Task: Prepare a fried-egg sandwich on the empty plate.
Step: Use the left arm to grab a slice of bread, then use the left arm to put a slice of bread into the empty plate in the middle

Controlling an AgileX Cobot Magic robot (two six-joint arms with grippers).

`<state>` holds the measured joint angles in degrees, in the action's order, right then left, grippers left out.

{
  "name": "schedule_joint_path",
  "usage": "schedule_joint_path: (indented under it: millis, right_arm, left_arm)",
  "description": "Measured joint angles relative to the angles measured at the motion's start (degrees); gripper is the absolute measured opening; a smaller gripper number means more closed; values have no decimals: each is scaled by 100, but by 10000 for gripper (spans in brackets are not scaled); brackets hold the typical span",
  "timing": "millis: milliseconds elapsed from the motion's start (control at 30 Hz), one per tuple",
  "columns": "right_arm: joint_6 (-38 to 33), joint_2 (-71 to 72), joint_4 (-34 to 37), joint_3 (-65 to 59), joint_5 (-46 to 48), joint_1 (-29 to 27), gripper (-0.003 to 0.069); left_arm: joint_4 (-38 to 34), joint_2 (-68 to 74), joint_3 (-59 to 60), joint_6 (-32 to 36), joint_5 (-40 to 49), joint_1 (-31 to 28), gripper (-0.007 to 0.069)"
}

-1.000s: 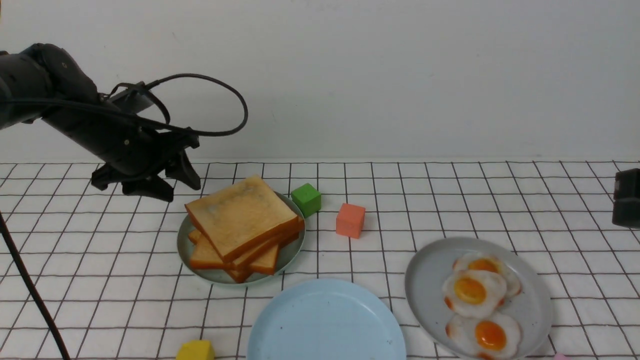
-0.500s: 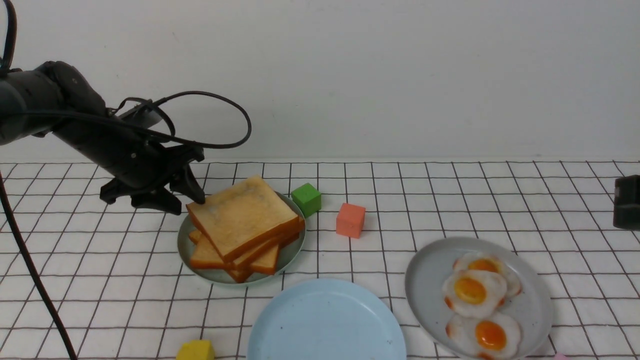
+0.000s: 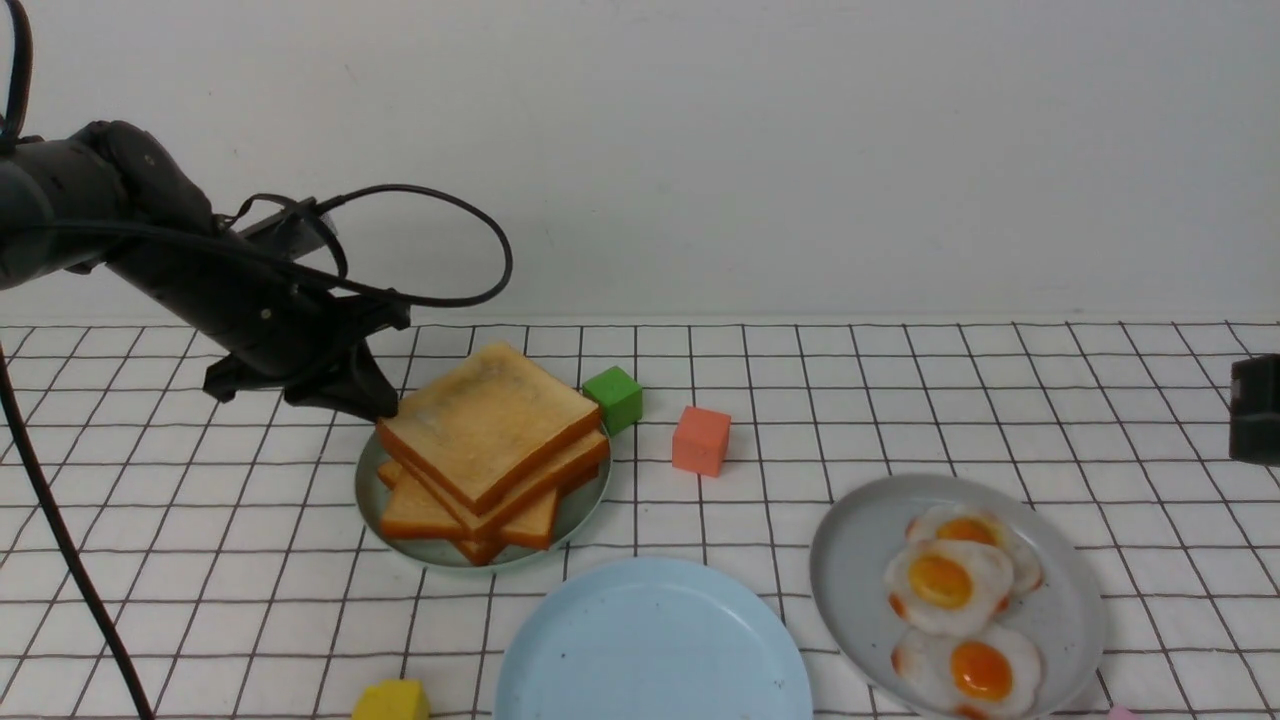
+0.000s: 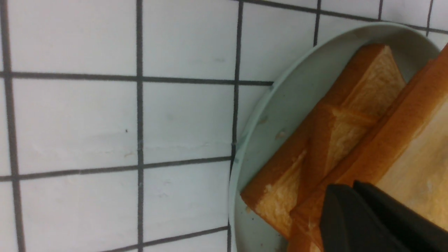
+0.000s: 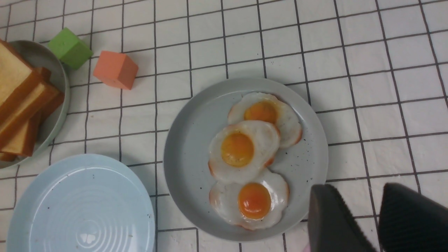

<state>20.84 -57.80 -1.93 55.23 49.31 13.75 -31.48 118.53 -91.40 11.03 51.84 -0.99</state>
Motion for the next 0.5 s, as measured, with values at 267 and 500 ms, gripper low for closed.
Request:
schedule_joint_path:
  millis: [267, 500]
  right_arm:
    - [0, 0, -12, 0, 4, 0, 241]
    - [0, 0, -12, 0, 4, 0, 241]
  left_arm:
    - [-803, -554, 61, 1546, 806, -6, -13]
    - [-1946, -772, 763, 2861, 1567, 243, -13]
